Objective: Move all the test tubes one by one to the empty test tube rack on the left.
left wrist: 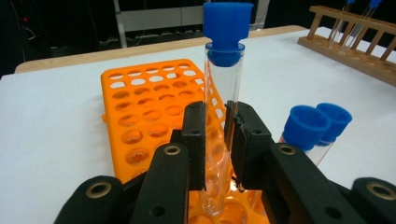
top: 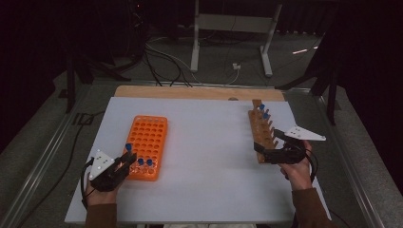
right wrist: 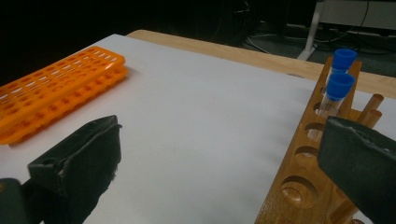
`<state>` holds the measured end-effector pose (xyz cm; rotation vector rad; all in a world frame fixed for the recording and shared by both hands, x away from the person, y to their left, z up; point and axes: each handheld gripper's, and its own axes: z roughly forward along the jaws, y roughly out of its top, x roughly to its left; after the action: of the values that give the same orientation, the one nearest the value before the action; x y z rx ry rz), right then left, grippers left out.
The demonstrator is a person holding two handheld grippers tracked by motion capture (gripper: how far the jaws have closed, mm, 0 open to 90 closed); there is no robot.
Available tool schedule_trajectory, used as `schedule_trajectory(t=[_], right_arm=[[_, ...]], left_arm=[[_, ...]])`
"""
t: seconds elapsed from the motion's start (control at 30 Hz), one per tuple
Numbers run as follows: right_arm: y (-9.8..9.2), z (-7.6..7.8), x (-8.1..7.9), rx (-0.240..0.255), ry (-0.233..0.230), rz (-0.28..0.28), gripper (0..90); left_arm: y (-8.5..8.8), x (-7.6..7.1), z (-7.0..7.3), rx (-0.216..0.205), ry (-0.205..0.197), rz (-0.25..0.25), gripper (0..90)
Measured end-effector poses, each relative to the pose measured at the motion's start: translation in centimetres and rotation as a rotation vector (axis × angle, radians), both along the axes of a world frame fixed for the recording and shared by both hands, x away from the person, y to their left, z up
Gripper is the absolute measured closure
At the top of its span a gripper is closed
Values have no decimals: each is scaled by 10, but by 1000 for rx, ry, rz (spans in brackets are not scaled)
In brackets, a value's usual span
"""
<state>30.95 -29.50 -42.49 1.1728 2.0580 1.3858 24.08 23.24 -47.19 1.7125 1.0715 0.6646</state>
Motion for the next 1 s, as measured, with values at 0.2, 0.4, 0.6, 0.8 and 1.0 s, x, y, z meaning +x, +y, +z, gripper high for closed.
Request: schedule_trajectory(t=[0.2,0.4,0.6,0.8,1.0], right_arm=[[0,-1,0,1,1,2,0],[1,-1,0,-3,2,4,0],[0,-1,0,0,3,5,0],[1,-1,0,1,2,9,0],[1,-2,0,-1,4,11,0]], left_arm=[[0,-4,0,-13,2,-11,782],[-1,-9,-1,-6,5,-47,782],[-6,-11,-7,83,54,-75,781],[-10,-6,-12,150,129,-80,783],[-12,-3,-16,195,179,-82,785]])
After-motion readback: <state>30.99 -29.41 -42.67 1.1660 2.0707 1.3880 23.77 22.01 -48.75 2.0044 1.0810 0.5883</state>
